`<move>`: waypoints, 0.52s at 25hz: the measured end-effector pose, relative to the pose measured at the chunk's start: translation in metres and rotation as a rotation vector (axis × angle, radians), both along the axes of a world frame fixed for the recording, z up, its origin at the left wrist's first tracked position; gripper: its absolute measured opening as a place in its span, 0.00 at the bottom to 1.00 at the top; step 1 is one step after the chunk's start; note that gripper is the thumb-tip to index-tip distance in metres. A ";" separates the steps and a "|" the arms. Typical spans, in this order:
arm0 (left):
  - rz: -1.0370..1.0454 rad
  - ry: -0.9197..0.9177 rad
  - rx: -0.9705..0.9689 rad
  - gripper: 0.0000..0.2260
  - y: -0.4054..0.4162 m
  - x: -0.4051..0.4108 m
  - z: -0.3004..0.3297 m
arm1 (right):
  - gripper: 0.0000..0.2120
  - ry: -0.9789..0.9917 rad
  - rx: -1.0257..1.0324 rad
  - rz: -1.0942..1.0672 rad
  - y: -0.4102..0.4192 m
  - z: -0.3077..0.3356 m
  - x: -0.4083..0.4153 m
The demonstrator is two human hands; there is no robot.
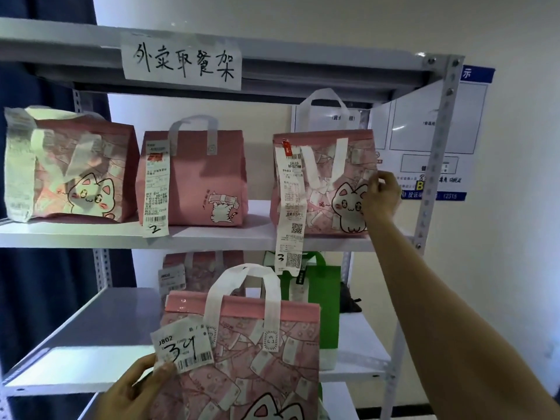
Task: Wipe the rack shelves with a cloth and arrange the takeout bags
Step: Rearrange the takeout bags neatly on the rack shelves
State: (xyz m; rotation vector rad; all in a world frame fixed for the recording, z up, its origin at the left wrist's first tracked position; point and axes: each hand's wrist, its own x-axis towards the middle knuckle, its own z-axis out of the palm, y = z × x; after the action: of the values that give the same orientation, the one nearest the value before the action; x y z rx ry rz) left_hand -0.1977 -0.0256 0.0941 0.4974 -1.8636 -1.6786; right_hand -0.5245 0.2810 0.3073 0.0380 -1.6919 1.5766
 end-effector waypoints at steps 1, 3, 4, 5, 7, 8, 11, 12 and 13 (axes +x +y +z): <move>0.005 0.012 0.014 0.04 0.003 -0.003 -0.001 | 0.07 -0.008 0.003 0.005 -0.002 0.001 -0.007; 0.010 0.030 0.055 0.03 0.006 -0.008 -0.002 | 0.07 -0.016 0.008 0.010 -0.007 0.002 -0.021; 0.011 0.037 0.075 0.03 0.007 -0.010 -0.004 | 0.07 -0.013 0.014 0.006 -0.010 0.002 -0.026; 0.011 0.043 0.089 0.03 0.008 -0.011 -0.005 | 0.07 -0.010 0.019 0.005 -0.012 0.002 -0.031; 0.010 0.062 0.125 0.03 0.010 -0.015 -0.007 | 0.08 -0.013 0.025 0.008 -0.015 0.002 -0.038; 0.012 0.069 0.150 0.03 0.010 -0.016 -0.008 | 0.08 -0.027 0.027 0.007 -0.016 0.002 -0.040; 0.008 0.070 0.218 0.05 0.011 -0.021 -0.013 | 0.09 -0.071 0.030 -0.015 -0.016 0.004 -0.046; 0.010 0.069 0.240 0.05 0.011 -0.022 -0.014 | 0.09 -0.076 0.030 -0.013 -0.016 0.006 -0.047; 0.012 0.067 0.257 0.05 0.011 -0.023 -0.015 | 0.08 -0.081 0.035 -0.004 -0.016 0.007 -0.048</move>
State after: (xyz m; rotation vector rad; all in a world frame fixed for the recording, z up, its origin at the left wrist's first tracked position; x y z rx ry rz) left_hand -0.2208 -0.0147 0.0786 0.5462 -1.6028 -1.9133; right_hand -0.5721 0.2647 0.3144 -0.0122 -1.7810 1.5642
